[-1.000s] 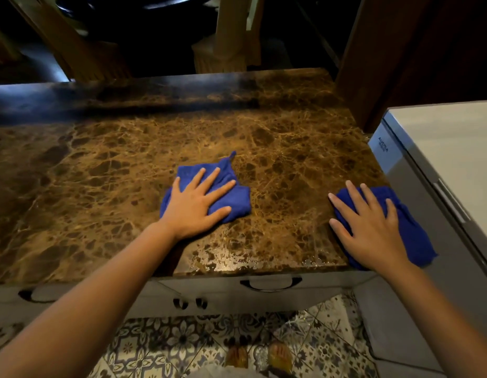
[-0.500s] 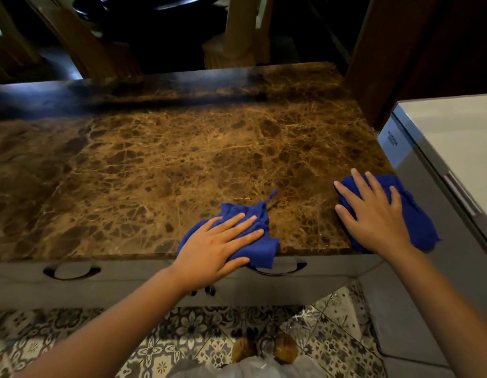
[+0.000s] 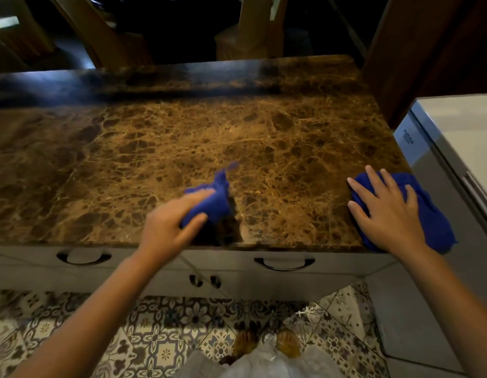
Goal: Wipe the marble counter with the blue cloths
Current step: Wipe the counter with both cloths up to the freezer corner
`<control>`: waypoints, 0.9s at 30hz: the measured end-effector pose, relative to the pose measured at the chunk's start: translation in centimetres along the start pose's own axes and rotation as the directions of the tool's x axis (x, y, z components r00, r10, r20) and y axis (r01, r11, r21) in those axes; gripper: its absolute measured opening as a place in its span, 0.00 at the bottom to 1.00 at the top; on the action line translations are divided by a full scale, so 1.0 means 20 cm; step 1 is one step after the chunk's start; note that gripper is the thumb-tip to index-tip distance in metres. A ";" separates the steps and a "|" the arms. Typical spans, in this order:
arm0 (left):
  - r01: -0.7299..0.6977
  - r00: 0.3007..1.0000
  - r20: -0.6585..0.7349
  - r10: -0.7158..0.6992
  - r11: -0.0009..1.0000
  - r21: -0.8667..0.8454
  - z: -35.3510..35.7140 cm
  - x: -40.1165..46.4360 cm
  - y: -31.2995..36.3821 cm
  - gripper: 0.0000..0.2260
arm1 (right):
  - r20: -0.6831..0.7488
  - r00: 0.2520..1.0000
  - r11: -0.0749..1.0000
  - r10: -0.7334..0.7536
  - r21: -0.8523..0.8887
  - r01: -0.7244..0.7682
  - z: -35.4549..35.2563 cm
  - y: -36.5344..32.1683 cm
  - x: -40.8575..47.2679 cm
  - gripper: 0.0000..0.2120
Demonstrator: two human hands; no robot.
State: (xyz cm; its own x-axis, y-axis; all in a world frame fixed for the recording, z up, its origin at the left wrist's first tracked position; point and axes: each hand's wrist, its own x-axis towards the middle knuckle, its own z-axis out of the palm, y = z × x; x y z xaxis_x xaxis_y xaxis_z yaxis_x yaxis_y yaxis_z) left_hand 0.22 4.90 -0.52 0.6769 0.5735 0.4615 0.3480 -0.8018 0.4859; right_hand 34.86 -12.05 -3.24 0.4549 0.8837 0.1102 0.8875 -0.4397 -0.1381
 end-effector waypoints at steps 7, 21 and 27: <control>0.265 0.869 0.233 -0.437 0.808 0.526 0.12 0.35 -0.40 0.29 | 0.005 1.000 1.000 0.001 -0.008 -0.001 0.00 0.00 0.00 0.30; -0.076 0.852 0.506 -0.136 0.923 0.376 0.55 0.76 -0.16 0.24 | -0.002 1.000 1.000 0.003 -0.019 -0.003 0.00 -0.01 0.01 0.29; -0.290 0.819 0.564 0.108 0.926 0.243 0.54 0.54 0.02 0.24 | -0.007 1.000 1.000 0.003 -0.008 -0.003 0.01 0.00 0.00 0.29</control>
State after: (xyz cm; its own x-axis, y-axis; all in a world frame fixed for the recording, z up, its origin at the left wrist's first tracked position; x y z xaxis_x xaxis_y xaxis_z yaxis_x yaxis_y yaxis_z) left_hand 14.67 9.00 -3.28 0.9576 0.2879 0.0120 0.2837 -0.9493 0.1355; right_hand 34.78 -11.97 -3.34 0.4578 0.8814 0.1163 0.8868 -0.4433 -0.1310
